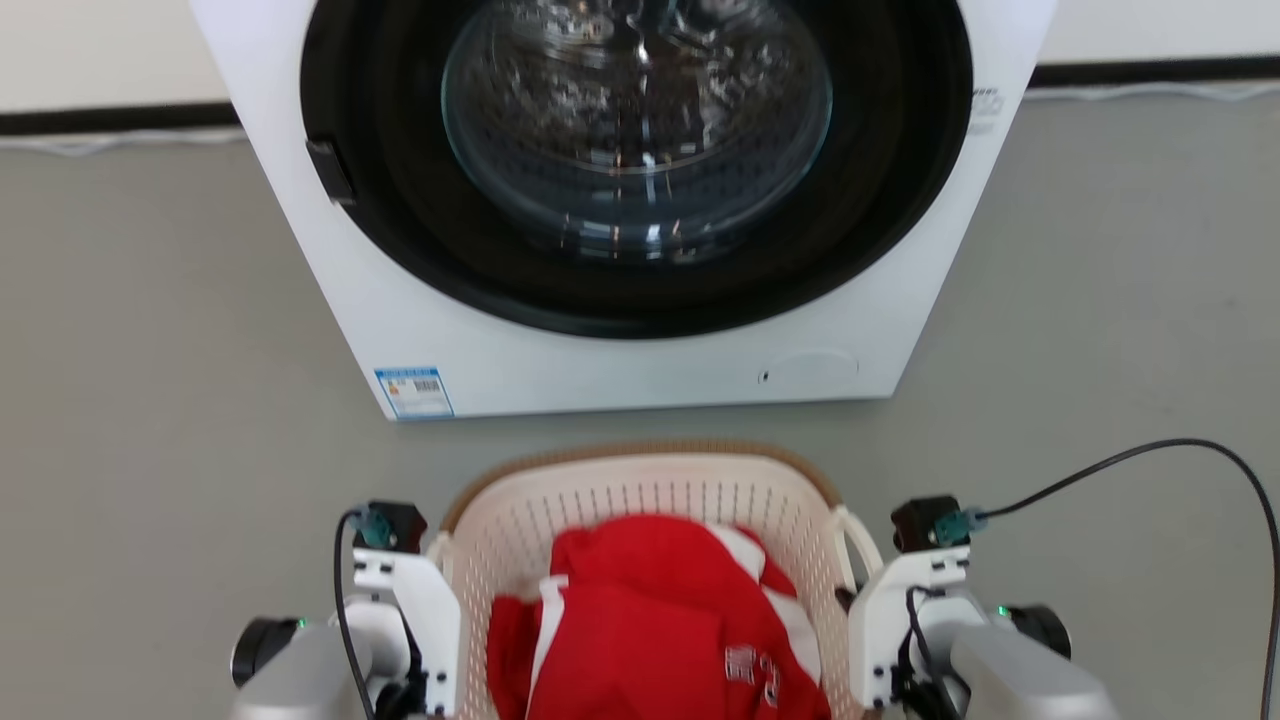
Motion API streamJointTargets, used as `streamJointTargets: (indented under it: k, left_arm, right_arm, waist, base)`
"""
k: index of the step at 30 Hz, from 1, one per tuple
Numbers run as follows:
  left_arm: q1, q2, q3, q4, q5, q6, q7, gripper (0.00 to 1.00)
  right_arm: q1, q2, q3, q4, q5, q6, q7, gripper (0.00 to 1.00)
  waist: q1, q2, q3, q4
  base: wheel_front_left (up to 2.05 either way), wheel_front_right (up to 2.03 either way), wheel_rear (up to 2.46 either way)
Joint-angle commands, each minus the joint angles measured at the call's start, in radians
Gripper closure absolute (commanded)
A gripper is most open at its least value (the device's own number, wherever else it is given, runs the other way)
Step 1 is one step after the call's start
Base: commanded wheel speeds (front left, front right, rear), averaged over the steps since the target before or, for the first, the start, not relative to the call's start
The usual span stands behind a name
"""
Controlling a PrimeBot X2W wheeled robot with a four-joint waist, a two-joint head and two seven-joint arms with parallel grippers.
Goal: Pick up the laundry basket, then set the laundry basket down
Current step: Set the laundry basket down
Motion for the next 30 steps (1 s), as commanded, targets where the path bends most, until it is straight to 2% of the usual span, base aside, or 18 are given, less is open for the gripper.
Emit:
streamJointTargets:
  k: [1,8,18,25,30]
  left_arm:
    - [-0.073,0.035,0.014,-0.003,0.008,-0.007,-0.025,1.00]
    - [-0.132,0.042,0.012,0.006,0.023,-0.001,-0.089,1.00]
    - [-0.241,0.043,0.010,0.012,0.056,0.016,-0.256,1.00]
    - [-0.325,0.047,0.013,0.018,0.071,0.025,-0.335,1.00]
    - [-0.390,0.057,0.023,0.013,0.084,0.030,-0.377,1.00]
  right_arm:
    - [-0.043,0.004,0.017,-0.022,-0.003,0.014,-0.036,1.00]
    - [-0.083,0.004,0.029,-0.024,-0.010,0.014,-0.116,1.00]
    - [-0.195,0.004,0.038,0.004,-0.053,0.014,-0.295,1.00]
    - [-0.282,0.004,0.016,0.031,-0.103,0.014,-0.331,1.00]
    - [-0.351,-0.006,-0.057,0.021,-0.164,0.014,-0.333,1.00]
  waist:
    - [0.0000,0.0000,0.038,0.002]
    - [0.0000,0.0000,0.148,0.009]
    - [0.0000,0.0000,0.384,0.033]
    - [0.0000,0.0000,0.550,0.046]
    - [0.0000,0.0000,0.647,0.046]
  base:
    - [0.00,0.00,0.00]
    - [0.00,0.00,0.00]
    - [0.00,0.00,0.00]
    - [0.00,0.00,0.00]
    - [0.00,0.00,0.00]
